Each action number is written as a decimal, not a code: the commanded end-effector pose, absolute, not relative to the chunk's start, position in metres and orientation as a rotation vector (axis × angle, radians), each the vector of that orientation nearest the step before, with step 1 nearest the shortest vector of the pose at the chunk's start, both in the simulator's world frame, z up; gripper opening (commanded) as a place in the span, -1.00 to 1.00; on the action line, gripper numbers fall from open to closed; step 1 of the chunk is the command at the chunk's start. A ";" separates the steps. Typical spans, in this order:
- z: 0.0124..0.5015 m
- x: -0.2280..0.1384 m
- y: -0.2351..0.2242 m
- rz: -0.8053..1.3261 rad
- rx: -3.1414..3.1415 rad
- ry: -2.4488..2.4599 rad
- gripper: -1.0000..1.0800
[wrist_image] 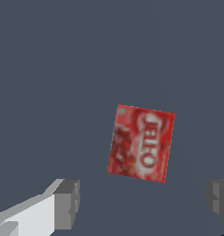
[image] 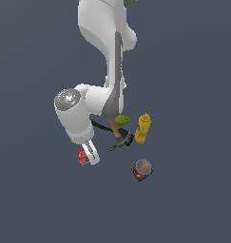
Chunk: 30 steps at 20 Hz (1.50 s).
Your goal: Pick up a designated object from a clutter of objects.
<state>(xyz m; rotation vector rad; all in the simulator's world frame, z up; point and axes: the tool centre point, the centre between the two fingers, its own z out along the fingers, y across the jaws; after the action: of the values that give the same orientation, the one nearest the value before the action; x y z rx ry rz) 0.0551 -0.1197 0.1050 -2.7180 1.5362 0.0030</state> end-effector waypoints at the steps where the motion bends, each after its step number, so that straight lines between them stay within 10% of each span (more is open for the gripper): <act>1: 0.091 0.054 -0.127 0.002 -2.678 1.617 0.92; 30: 0.015 0.049 -0.140 0.001 -2.602 1.761 0.92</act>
<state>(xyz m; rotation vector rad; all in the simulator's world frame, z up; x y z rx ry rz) 0.0483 -0.1395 0.0173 -2.6021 1.7612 0.0027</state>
